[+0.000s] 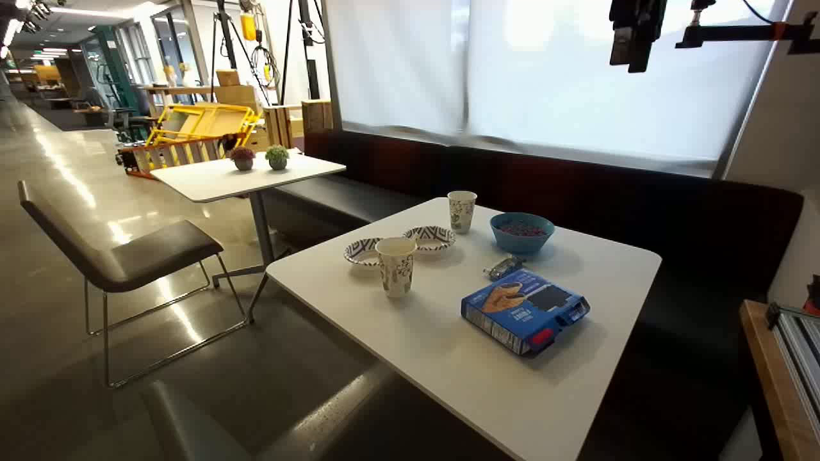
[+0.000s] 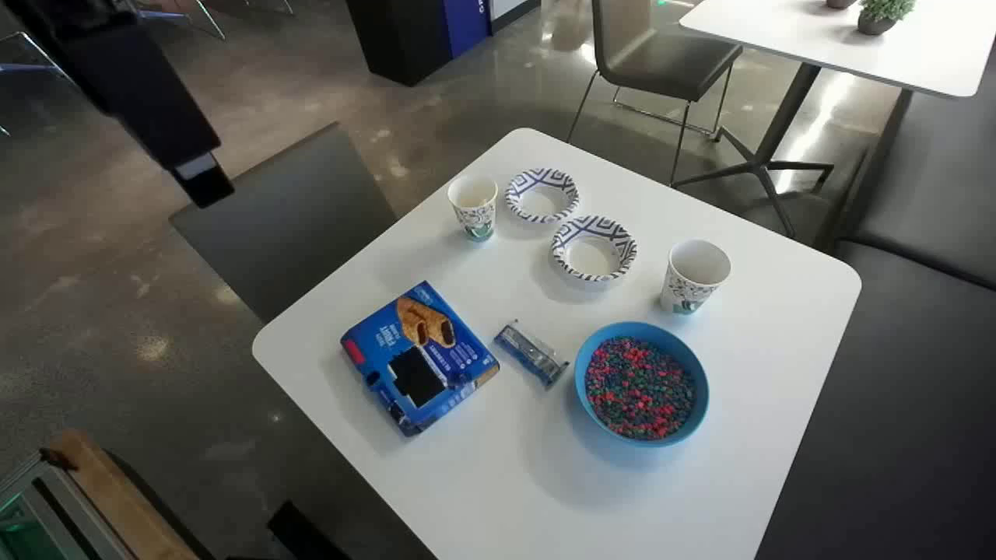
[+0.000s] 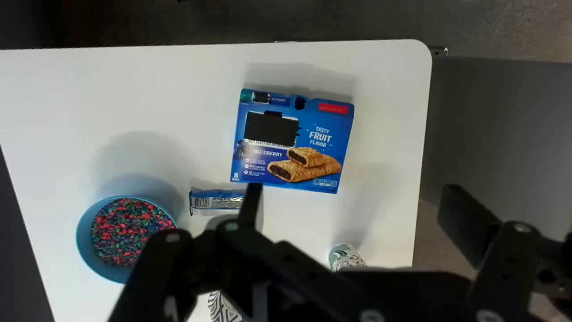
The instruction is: Pick up the white spoon, and then place it in the blue bowl
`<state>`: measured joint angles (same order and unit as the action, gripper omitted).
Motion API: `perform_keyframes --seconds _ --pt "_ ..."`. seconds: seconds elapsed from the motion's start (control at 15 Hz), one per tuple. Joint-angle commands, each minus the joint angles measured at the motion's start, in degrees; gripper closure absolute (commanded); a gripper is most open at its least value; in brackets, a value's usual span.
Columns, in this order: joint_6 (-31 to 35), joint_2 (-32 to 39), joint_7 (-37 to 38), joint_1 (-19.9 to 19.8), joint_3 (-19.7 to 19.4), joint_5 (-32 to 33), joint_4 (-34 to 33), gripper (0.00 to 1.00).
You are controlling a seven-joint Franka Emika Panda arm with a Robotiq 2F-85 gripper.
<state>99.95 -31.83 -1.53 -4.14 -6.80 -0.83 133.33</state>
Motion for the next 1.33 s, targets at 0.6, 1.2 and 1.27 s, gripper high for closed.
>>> perform_keyframes --seconds 0.6,1.2,1.27 --pt "-0.17 0.08 -0.21 -0.47 0.35 -0.20 -0.16 0.00" --pt "-0.12 2.79 6.67 0.51 3.07 -5.92 -0.97 0.00" --pt "1.88 3.18 8.79 0.59 4.07 -7.01 -0.36 0.00"
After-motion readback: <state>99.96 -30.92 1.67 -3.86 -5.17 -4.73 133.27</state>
